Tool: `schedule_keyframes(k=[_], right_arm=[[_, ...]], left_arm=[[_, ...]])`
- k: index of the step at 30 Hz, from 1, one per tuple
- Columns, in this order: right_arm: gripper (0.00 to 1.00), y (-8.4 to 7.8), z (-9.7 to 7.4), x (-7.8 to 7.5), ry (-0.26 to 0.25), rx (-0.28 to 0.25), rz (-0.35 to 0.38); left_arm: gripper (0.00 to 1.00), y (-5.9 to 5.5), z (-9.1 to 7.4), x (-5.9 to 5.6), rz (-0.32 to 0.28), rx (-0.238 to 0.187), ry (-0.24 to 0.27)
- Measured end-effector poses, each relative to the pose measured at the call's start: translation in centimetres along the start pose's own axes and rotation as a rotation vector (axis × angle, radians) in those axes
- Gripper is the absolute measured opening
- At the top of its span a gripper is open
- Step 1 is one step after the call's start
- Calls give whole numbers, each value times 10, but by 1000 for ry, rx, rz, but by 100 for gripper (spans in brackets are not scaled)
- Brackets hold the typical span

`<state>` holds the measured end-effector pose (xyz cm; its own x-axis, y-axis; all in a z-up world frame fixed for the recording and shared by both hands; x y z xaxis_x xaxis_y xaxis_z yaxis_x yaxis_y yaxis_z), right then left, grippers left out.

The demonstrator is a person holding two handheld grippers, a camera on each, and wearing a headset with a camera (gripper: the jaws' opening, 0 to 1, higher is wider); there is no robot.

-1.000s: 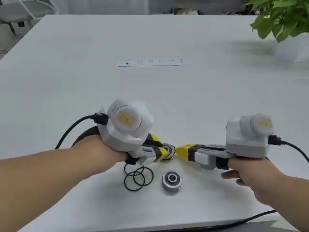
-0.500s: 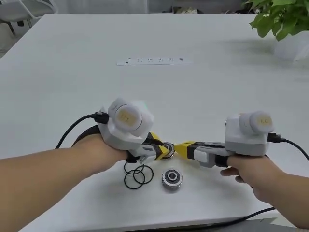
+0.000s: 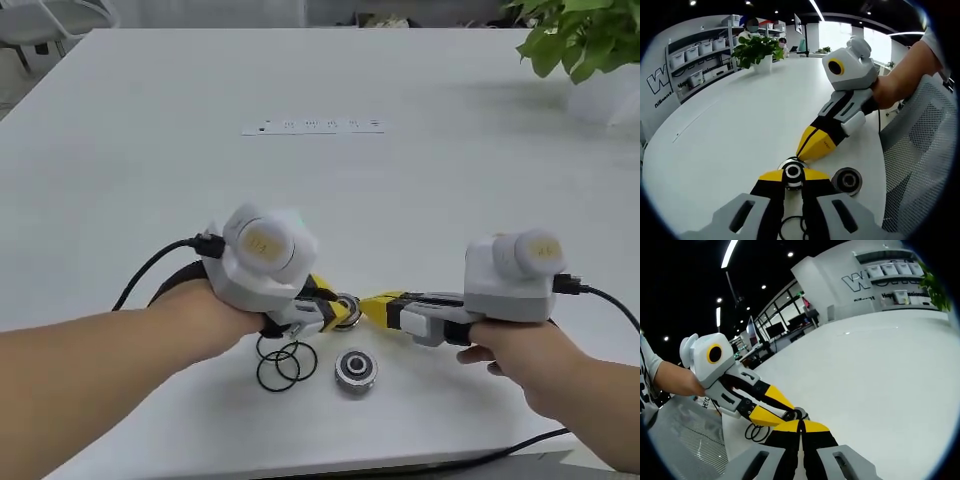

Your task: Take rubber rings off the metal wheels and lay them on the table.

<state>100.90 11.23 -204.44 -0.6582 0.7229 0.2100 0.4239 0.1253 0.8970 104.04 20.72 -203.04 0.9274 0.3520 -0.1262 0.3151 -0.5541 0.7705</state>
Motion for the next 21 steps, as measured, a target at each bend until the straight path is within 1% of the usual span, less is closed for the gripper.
schedule_keyframes(k=[7,21], right_arm=[[0,0,0,-2,1,4,-7],[0,2,3,1,21,0,-17]], left_arm=[[7,0,0,0,0,0,2],[7,0,0,-1,0,1,7]])
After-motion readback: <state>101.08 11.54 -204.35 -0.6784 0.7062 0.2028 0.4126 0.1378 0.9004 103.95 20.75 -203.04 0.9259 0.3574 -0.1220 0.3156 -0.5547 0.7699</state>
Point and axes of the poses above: the centre of the closed fingertips' face, and the gripper's own axes: z roughly forward along the fingers, x roughly to its left, y roughly out of its top, the point moved 6 cm from there along -z, roughly backward along the fingers, and after that the axes turned 14 degrees about -z, right-handed, at the moved point
